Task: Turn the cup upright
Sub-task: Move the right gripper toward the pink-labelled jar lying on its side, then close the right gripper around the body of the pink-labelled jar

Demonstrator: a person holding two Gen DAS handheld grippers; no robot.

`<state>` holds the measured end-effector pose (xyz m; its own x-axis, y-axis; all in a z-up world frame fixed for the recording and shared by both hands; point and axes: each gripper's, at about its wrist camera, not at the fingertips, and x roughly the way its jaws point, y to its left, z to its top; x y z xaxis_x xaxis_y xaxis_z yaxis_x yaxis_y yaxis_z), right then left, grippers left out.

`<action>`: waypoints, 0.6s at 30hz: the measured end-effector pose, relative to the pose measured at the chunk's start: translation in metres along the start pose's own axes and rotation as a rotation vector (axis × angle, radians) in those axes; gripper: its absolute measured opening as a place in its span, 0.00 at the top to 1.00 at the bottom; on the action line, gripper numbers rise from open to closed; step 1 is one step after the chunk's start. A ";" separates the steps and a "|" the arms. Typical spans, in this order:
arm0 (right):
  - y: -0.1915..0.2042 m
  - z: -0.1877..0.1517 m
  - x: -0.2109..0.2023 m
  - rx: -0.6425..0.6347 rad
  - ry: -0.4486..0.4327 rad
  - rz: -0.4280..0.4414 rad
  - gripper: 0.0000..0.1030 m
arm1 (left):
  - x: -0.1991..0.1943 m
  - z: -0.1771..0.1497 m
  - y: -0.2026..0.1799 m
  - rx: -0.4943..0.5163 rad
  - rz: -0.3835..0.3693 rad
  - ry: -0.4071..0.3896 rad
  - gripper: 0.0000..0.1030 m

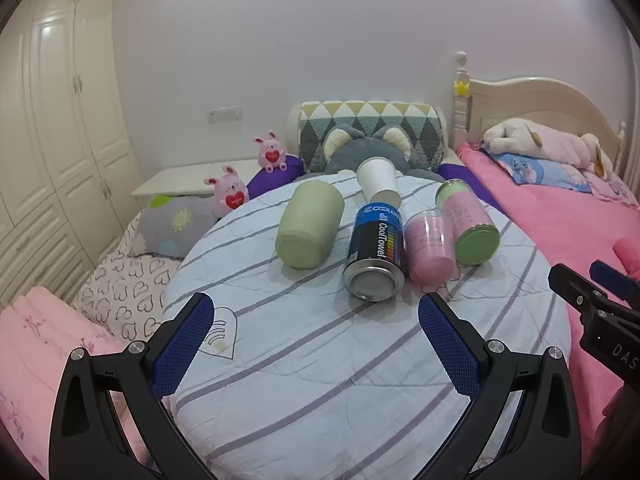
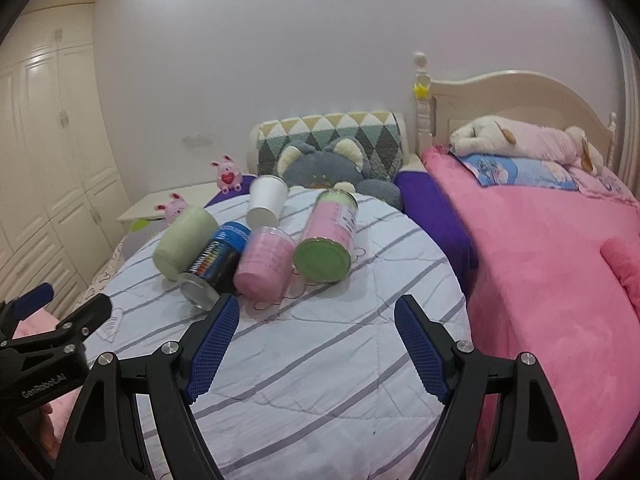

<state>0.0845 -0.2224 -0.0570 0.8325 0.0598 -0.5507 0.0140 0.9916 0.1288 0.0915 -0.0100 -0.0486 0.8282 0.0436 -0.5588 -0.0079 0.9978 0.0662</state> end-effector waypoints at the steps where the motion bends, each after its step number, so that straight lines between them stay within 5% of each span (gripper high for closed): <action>1: -0.002 0.000 0.004 0.008 0.007 -0.004 0.21 | 0.004 0.001 0.001 -0.006 -0.002 0.003 0.00; 18: -0.008 0.032 0.106 0.100 0.138 -0.058 0.21 | 0.072 0.028 0.000 -0.049 -0.010 0.052 0.00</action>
<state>0.1905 -0.2275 -0.0903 0.7447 0.0247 -0.6670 0.1206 0.9779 0.1709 0.1663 -0.0086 -0.0656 0.7983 0.0347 -0.6013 -0.0280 0.9994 0.0205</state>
